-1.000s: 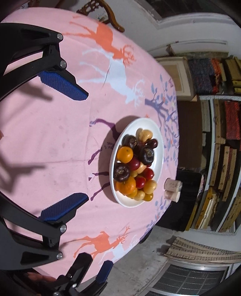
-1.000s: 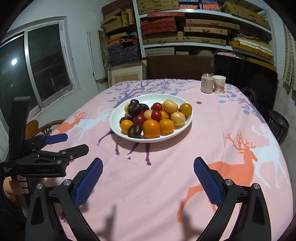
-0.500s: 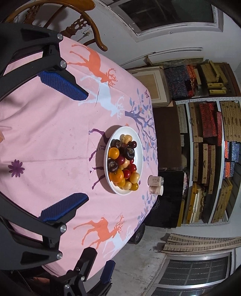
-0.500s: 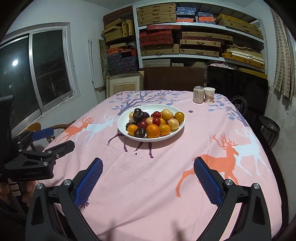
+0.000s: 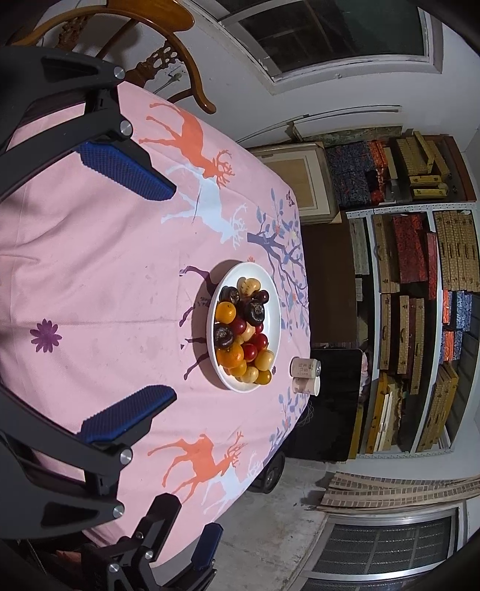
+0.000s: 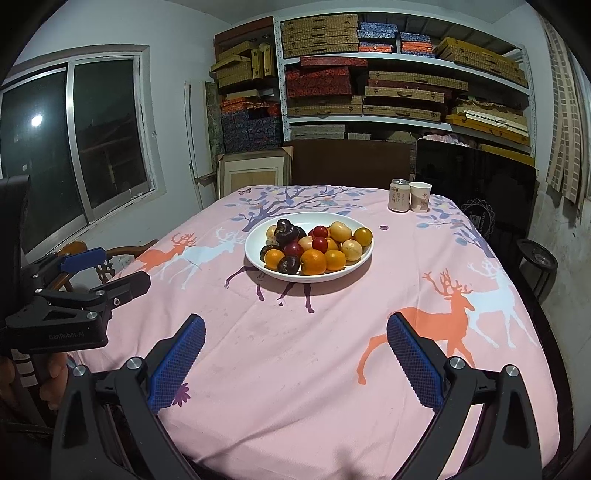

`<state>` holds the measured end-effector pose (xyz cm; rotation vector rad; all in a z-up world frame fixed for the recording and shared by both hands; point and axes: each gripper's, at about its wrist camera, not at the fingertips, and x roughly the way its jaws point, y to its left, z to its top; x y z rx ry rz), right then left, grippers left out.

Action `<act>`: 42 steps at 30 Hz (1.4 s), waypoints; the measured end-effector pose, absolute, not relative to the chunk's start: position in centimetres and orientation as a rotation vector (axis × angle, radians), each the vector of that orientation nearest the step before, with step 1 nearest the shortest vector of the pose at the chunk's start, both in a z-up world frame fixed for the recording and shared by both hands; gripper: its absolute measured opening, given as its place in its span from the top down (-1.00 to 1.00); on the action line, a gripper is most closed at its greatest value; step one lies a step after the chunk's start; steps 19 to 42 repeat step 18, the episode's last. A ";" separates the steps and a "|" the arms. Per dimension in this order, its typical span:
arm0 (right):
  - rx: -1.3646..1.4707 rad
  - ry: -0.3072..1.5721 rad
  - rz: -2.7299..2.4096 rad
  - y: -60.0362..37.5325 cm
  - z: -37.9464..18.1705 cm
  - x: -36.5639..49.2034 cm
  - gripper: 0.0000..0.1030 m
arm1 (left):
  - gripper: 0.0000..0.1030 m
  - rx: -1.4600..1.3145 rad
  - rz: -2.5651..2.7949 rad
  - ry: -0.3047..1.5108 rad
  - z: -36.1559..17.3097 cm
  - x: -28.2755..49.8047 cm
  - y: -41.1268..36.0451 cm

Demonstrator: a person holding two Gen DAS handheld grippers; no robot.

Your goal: Organize fruits

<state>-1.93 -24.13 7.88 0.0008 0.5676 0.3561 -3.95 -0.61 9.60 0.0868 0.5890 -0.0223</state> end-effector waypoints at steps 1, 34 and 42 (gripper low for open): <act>0.001 0.568 0.356 -24.1 7.9 -1.9 -0.93 | -0.90 0.085 -0.023 0.584 9.6 -3.9 -0.6; 0.021 0.575 0.343 -24.7 7.6 -2.0 -0.93 | -0.90 0.065 0.004 0.594 9.6 -3.1 0.0; 0.021 0.575 0.343 -24.7 7.6 -2.0 -0.93 | -0.90 0.065 0.004 0.594 9.6 -3.1 0.0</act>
